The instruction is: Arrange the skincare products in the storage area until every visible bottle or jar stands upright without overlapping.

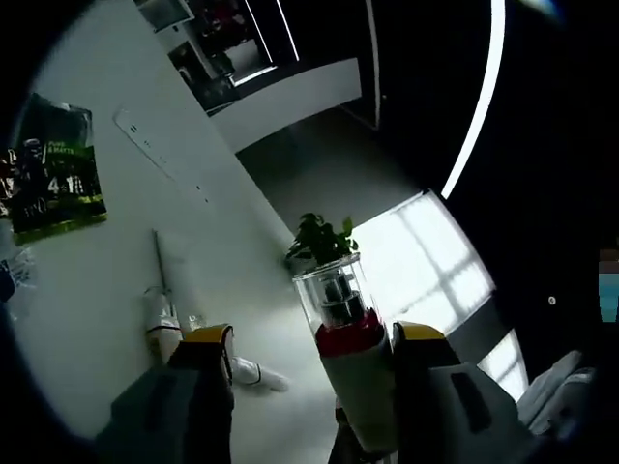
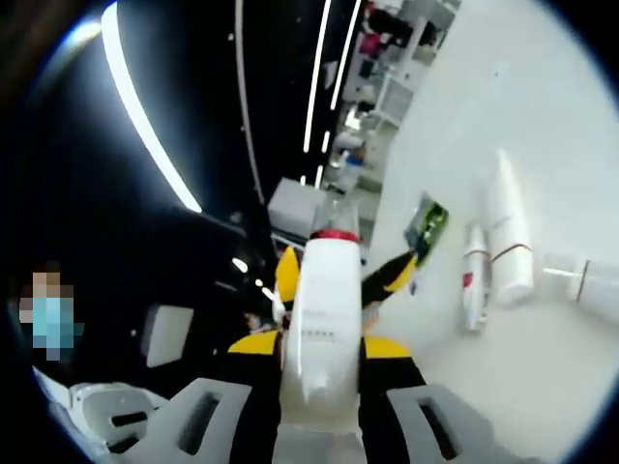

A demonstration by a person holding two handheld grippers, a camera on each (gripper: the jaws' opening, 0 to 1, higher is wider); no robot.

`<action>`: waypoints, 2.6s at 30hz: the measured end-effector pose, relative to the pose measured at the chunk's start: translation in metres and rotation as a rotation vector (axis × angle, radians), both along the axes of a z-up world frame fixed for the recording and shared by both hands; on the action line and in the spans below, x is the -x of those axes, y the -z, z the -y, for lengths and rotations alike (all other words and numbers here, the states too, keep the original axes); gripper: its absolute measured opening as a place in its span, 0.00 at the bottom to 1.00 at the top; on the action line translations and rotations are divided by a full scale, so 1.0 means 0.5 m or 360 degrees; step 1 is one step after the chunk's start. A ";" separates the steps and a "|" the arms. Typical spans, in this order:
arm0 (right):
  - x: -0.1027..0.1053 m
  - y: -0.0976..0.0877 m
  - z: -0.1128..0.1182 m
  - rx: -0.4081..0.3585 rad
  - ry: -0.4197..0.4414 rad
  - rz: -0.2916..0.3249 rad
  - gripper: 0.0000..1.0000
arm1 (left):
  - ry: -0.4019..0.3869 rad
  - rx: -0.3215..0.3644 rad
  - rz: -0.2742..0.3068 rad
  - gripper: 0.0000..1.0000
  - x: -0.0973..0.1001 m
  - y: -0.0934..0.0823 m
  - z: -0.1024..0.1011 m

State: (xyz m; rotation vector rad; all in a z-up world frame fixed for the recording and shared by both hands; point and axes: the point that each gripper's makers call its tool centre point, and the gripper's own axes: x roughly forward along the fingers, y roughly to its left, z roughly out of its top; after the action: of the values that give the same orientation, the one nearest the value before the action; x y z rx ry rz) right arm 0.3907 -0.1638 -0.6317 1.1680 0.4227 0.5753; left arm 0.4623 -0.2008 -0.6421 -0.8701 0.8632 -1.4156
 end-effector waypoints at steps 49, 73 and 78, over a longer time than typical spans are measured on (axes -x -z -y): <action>-0.008 0.056 0.055 0.1461 0.0118 0.0099 0.22 | 0.0160 -0.0001 0.0160 0.25 0.051 -0.051 0.009; -0.018 0.095 0.072 0.2231 0.0180 0.0060 0.22 | -0.0048 -0.0179 0.0230 0.23 0.048 -0.030 0.023; -0.020 0.113 0.079 0.2234 0.0196 0.0055 0.22 | -0.0008 -0.0209 0.0451 0.23 0.060 -0.033 0.026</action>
State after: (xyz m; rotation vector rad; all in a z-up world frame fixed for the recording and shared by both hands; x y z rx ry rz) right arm 0.4008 -0.2035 -0.6883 -0.1662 0.5629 0.0834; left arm 0.4323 -0.2137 -0.6258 -0.5557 0.7273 -1.4198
